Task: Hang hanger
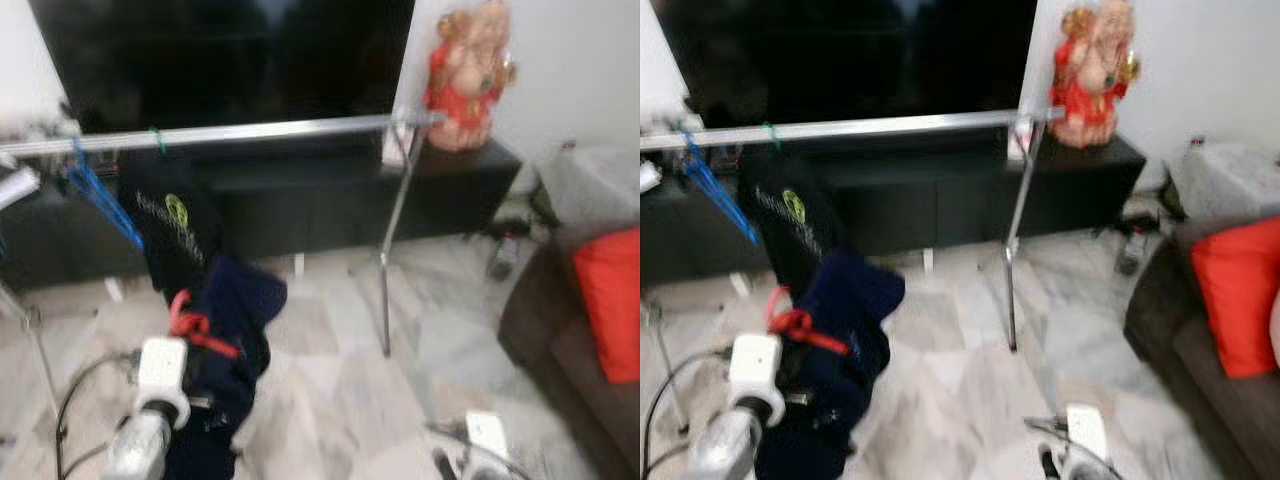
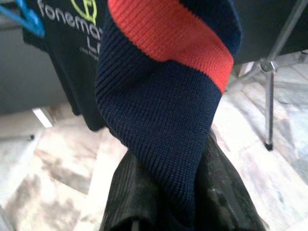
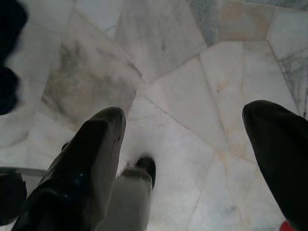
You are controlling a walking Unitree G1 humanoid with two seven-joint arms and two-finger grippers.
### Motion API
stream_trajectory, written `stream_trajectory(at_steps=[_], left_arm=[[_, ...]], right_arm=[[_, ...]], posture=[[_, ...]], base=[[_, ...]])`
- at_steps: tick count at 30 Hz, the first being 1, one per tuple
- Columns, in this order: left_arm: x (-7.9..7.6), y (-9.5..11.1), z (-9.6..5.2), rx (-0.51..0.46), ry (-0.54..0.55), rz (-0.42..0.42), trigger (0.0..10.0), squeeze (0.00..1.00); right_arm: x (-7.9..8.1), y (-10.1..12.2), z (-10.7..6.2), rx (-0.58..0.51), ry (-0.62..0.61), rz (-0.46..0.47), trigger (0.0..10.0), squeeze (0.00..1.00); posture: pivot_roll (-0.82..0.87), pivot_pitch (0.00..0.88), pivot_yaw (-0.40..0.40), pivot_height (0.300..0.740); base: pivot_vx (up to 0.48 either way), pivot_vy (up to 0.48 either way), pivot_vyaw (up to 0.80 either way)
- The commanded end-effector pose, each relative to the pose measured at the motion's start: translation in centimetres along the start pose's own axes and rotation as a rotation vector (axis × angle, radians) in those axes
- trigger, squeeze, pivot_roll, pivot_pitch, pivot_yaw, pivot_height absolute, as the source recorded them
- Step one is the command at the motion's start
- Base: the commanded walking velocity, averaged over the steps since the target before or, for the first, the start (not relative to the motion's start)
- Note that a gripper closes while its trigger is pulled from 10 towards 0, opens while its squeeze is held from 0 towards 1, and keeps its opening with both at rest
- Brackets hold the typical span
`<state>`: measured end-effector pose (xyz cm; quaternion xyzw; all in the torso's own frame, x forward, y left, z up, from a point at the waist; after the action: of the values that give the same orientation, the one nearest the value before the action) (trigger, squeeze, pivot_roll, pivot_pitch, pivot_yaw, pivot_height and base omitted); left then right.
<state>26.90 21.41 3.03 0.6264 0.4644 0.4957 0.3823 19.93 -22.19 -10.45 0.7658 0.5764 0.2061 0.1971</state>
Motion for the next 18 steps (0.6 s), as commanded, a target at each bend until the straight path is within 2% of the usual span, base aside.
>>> stream_trajectory(at_steps=[1,8,18], left_arm=[[-0.59,1.31,0.32,-0.056,-0.012,0.006,10.0,0.0],[-0.68,1.29,0.31,-0.055,-0.016,0.013,10.0,0.0],[-0.69,1.28,0.4,-0.051,-0.005,0.044,10.0,0.0]], right_arm=[[-1.32,-0.21,-0.22,0.009,-0.03,0.001,10.0,0.0],[-1.35,-0.25,-0.24,0.011,-0.028,-0.007,10.0,0.0],[-1.41,-0.26,-0.25,0.012,-0.027,-0.014,10.0,0.0]], posture=[[0.07,0.0,-0.032,0.74],[0.07,0.0,-0.036,0.74],[0.07,0.0,-0.041,0.74]], base=[[0.412,0.0,0.0],[0.388,0.0,0.0],[0.0,-0.033,0.0]])
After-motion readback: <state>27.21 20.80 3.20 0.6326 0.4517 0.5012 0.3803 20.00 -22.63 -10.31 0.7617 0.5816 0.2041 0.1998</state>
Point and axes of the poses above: a point about 5 cm out from each wrist's last joint towards the gripper, its own z axis pointing out of the wrist towards the gripper, its own y axis along the axis of the wrist's last joint, x = y × z, the point moved 3 cm from there along z, pointing out of the wrist towards the gripper, and after that the axes turned 10 degrees about z, right-handed, at the moved point
